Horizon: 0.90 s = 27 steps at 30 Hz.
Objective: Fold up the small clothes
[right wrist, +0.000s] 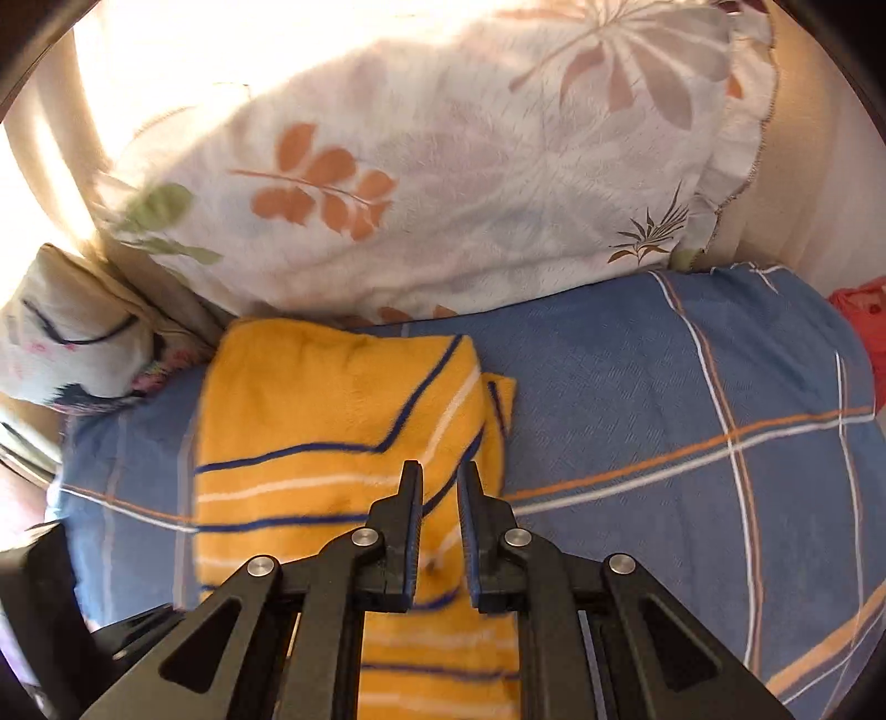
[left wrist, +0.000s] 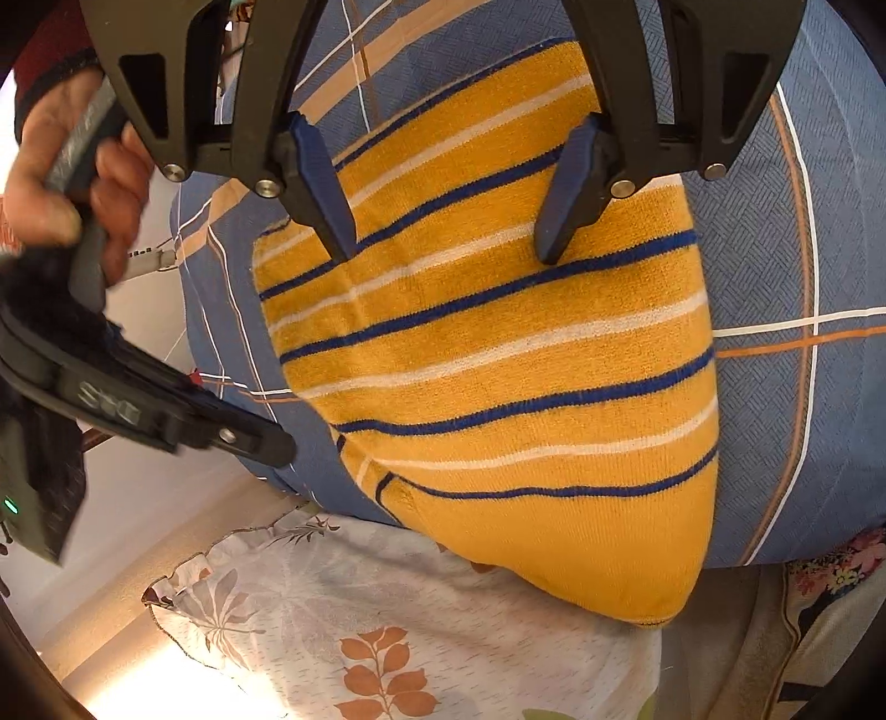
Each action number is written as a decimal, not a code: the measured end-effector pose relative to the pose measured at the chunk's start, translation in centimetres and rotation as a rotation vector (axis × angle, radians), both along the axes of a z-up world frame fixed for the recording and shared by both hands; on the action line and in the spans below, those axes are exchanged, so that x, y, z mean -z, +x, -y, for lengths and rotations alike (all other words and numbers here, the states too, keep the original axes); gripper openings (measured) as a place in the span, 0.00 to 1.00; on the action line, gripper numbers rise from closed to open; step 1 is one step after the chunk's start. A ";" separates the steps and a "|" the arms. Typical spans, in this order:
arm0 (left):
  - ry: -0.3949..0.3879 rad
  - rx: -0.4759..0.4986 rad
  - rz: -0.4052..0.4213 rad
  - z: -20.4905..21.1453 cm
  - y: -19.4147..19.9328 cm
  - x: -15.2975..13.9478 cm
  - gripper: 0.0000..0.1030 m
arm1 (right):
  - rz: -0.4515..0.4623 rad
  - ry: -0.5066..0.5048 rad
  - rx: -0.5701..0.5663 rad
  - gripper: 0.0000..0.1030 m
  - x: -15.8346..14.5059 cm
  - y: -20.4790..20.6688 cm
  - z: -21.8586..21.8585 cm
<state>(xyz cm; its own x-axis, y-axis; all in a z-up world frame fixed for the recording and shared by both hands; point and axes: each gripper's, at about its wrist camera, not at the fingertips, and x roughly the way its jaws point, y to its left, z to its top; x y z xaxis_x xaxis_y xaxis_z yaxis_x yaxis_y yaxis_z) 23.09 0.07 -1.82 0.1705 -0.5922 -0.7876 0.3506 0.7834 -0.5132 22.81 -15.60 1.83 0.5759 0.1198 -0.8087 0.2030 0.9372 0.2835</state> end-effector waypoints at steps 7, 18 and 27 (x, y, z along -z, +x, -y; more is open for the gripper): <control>-0.034 -0.051 -0.035 -2.0 -0.6 -1.7 0.64 | -0.129 0.166 -0.060 0.10 4.3 -0.7 0.7; 0.101 -0.264 -0.023 -8.6 -5.1 -2.5 0.64 | 0.093 -0.001 -0.243 0.31 -1.9 -0.2 -4.9; 0.102 -0.316 -0.028 -12.1 -6.0 -2.2 0.64 | 0.005 0.077 -0.251 0.24 3.6 1.2 -2.6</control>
